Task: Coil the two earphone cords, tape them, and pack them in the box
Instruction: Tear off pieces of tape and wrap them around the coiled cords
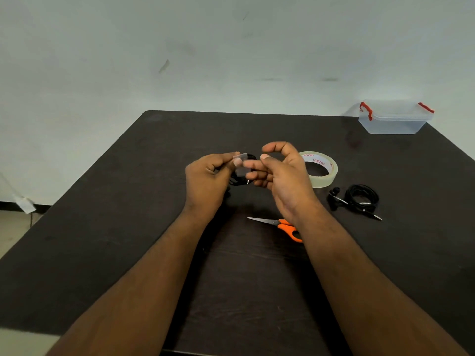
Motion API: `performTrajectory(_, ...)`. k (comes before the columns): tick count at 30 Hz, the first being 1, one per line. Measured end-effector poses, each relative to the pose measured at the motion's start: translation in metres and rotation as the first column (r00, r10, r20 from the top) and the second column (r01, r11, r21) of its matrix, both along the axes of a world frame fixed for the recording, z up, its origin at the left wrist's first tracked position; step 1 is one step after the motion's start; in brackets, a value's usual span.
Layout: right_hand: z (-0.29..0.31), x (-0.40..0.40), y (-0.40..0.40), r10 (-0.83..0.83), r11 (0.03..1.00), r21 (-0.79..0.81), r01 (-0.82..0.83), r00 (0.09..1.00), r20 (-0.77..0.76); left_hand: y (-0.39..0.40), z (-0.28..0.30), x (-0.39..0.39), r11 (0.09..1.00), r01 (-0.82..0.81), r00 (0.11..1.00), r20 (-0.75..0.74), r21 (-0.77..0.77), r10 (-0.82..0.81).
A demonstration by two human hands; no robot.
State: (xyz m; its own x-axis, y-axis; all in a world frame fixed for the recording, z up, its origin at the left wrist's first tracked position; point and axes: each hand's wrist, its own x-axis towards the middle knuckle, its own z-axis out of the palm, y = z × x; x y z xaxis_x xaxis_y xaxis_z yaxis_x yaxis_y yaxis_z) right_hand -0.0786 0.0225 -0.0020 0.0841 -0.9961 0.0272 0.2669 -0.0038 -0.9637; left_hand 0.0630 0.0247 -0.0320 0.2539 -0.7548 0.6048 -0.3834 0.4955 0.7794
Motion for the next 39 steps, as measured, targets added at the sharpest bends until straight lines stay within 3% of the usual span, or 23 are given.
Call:
performTrajectory(2,-0.005,-0.005,-0.005,-0.156,0.971,-0.215,0.108,0.963,-0.218,0.000,0.003,-0.002,0.996,0.035,0.993,-0.117,0.080,-0.025)
performTrajectory(4,-0.009,-0.010,-0.009,-0.259,0.915,-0.389,0.109,0.898,-0.357,0.001,0.004,-0.004,0.989,0.079,0.982,-0.180,0.124,-0.056)
performTrajectory(7,-0.011,-0.014,-0.011,-0.175,0.925,-0.379,-0.020,0.863,-0.475,0.004,0.004,-0.008,0.978,0.152,0.969,-0.216,0.141,-0.119)
performTrajectory(10,-0.012,-0.014,-0.011,-0.013,0.945,-0.305,-0.117,0.919,-0.393,0.006,0.004,-0.008,0.968,0.214,0.960,-0.211,0.132,-0.183)
performTrajectory(16,-0.012,-0.014,-0.010,-0.052,0.933,-0.352,-0.074,0.941,-0.334,0.009,0.006,-0.010,0.949,0.261,0.914,-0.361,0.176,-0.184)
performTrajectory(19,-0.016,-0.012,-0.010,-0.171,0.868,-0.490,-0.078,0.880,-0.444,0.009,0.008,-0.013,0.937,0.277,0.864,-0.482,0.212,-0.147)
performTrajectory(24,-0.020,-0.011,-0.012,-0.437,0.652,-0.743,-0.153,0.725,-0.533,0.011,0.014,-0.017,0.869,0.350,0.770,-0.636,0.350,-0.054)
performTrajectory(28,-0.023,-0.011,-0.014,-0.432,0.619,-0.759,-0.202,0.719,-0.544,0.009,0.018,-0.014,0.861,0.369,0.672,-0.741,0.350,0.013)
performTrajectory(31,-0.022,-0.009,-0.012,-0.428,0.619,-0.748,-0.239,0.696,-0.577,0.008,0.016,-0.013,0.875,0.305,0.715,-0.697,0.375,0.050)
performTrajectory(34,-0.022,-0.007,-0.013,-0.450,0.625,-0.717,-0.311,0.606,-0.655,0.008,0.013,-0.015,0.897,0.213,0.785,-0.615,0.387,0.079)
performTrajectory(39,-0.022,-0.005,-0.014,-0.354,0.707,-0.602,-0.371,0.551,-0.755,0.010,0.011,-0.015,0.940,0.141,0.872,-0.489,0.312,0.031)
